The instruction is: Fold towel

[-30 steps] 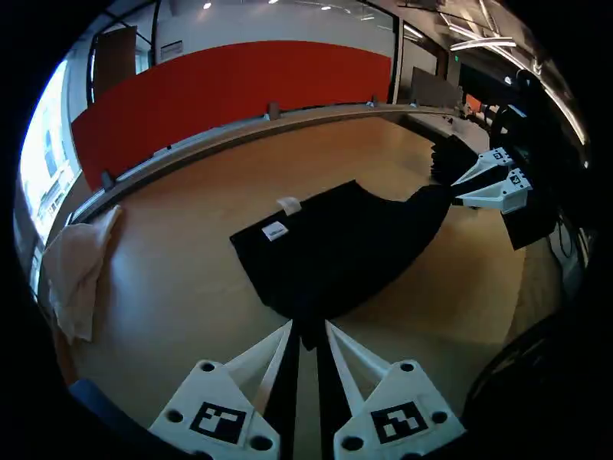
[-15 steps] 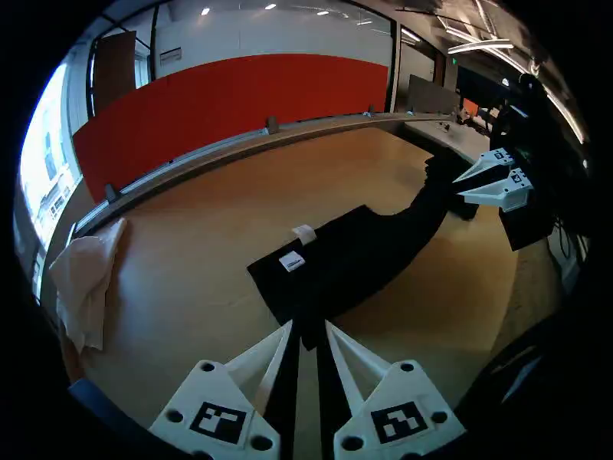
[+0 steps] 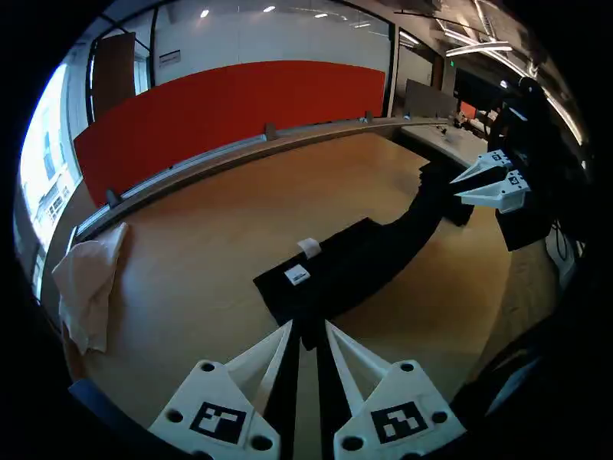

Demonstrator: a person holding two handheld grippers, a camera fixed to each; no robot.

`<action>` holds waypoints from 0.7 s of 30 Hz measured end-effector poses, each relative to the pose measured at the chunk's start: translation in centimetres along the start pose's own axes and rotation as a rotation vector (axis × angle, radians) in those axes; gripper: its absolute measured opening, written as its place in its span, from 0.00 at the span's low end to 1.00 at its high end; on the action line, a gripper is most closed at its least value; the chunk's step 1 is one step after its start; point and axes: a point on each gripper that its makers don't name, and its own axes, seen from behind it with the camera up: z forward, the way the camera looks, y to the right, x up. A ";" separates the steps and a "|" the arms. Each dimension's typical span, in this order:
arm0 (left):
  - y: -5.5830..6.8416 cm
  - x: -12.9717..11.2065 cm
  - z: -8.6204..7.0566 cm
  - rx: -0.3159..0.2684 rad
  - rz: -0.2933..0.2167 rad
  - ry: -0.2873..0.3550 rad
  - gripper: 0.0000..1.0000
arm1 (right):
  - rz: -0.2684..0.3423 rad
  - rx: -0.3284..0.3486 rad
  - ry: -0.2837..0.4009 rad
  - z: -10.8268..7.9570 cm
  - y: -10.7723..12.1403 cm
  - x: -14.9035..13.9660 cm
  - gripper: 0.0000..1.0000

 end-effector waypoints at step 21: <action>0.3 0.0 0.0 -0.006 -0.026 -0.010 0.14 | -0.005 0.013 -0.042 0.2 -0.2 -0.9 0.17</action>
